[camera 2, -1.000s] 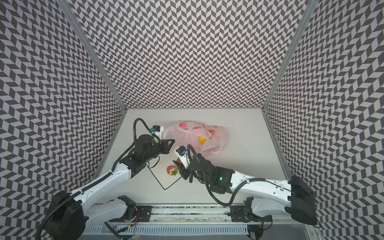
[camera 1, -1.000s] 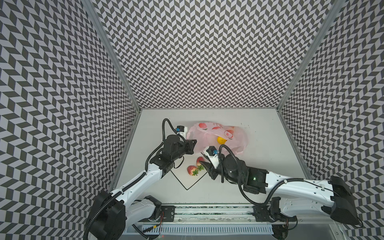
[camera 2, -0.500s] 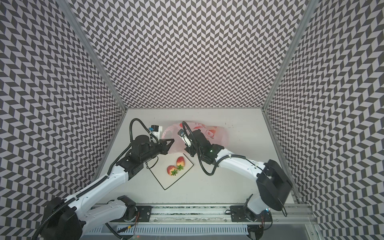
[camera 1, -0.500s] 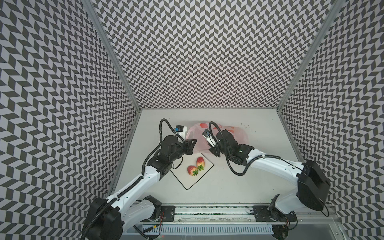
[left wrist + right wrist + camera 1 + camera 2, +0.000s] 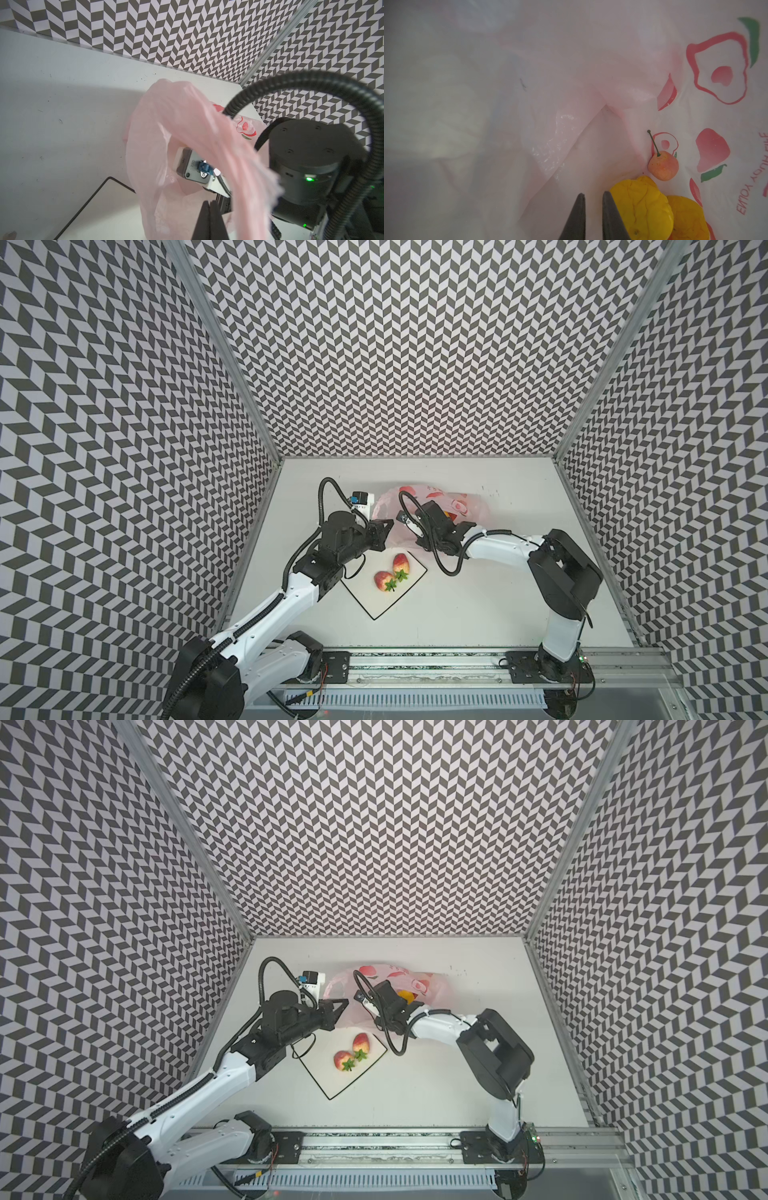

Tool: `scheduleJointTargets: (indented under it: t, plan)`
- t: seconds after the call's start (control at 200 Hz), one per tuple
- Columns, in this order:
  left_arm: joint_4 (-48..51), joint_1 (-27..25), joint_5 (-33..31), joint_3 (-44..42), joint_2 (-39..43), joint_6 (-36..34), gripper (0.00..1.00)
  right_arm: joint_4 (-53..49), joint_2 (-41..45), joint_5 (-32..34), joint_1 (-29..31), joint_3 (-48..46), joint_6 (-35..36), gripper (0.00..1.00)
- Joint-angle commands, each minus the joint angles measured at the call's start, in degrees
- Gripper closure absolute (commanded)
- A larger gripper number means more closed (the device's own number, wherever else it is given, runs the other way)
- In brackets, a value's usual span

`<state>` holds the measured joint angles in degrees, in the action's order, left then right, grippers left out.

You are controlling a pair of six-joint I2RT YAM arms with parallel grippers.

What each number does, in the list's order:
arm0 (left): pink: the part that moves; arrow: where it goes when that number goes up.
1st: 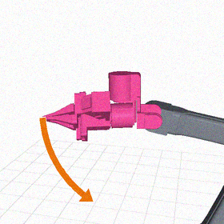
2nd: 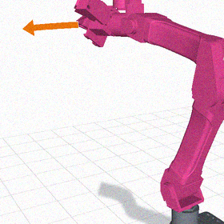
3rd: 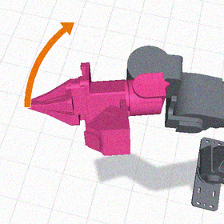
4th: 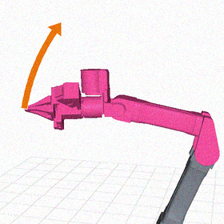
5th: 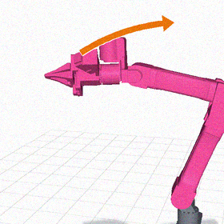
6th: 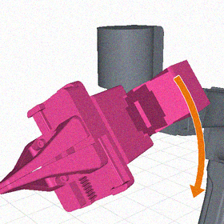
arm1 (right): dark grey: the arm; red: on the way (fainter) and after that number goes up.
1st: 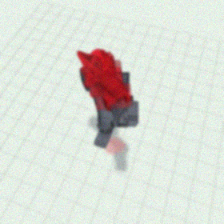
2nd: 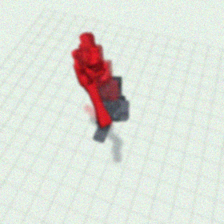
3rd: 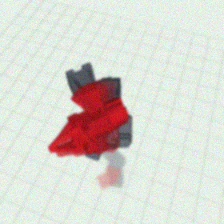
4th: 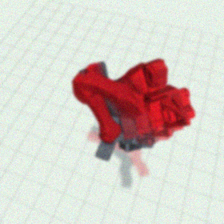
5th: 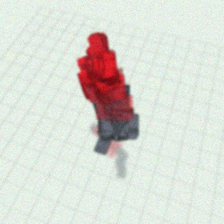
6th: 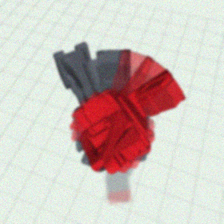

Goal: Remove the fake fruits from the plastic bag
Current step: 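Move the right gripper into the bag toward the yellow pear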

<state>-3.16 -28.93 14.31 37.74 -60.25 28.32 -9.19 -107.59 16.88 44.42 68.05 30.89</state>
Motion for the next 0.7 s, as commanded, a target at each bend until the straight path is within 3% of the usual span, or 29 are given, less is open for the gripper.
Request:
scheduleJointTargets:
  t: [0.0, 0.371, 0.696]
  plan:
    - [0.73, -0.71, 0.06, 2.13, 1.47, -1.71, 1.00, -1.26, -1.19, 2.59, -0.94, 2.55, -4.62, 0.74]
    - [-3.34, -11.74, -6.06, -0.88, 0.54, -0.82, 1.00, -1.68, 6.19, 2.69, -8.05, -3.83, -35.38, 0.29]
    - [-4.18, -20.44, -8.01, 1.10, -4.56, -2.74, 1.00, 2.53, 3.09, 3.01, -11.66, -1.93, -48.84, 0.14]
